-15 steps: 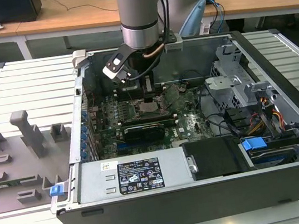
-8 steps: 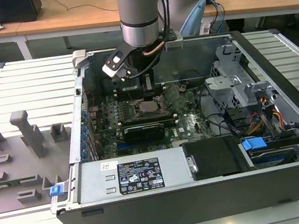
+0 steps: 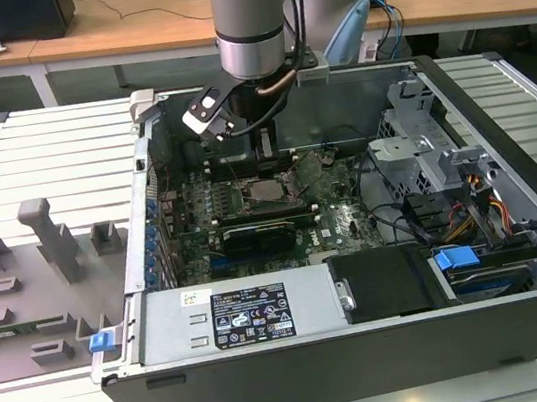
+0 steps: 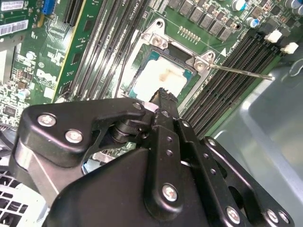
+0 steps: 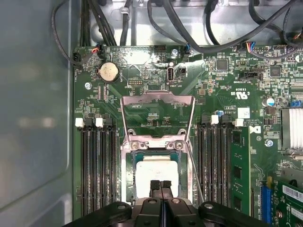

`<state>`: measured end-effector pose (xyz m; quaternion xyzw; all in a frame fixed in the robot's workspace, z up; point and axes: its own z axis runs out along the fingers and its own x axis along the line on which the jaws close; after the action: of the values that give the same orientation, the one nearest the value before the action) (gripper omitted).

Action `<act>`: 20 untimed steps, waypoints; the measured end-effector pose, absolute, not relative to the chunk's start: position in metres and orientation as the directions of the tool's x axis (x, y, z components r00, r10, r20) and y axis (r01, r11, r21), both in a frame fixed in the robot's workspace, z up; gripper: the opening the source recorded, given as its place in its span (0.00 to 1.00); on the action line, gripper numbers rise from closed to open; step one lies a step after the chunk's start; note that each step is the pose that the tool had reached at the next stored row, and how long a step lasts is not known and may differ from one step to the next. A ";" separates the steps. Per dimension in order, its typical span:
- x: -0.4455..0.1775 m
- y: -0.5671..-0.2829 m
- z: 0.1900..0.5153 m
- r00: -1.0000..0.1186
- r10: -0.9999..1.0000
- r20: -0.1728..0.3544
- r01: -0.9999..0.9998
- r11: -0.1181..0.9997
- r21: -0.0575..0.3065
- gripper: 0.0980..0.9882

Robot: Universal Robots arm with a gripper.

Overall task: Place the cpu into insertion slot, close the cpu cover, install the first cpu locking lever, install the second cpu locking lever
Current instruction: 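Close the cpu cover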

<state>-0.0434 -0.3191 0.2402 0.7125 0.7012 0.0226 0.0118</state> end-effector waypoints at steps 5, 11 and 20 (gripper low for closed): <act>-0.043 -0.319 0.250 0.012 1.000 0.016 0.999 -0.012 0.048 0.01; -0.043 -0.319 0.256 0.007 1.000 0.016 0.999 -0.008 0.048 0.01; -0.043 -0.319 0.269 0.007 1.000 0.016 0.999 -0.008 0.048 0.01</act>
<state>-0.0434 -0.3190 0.2693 0.7095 0.7043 0.0226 0.0117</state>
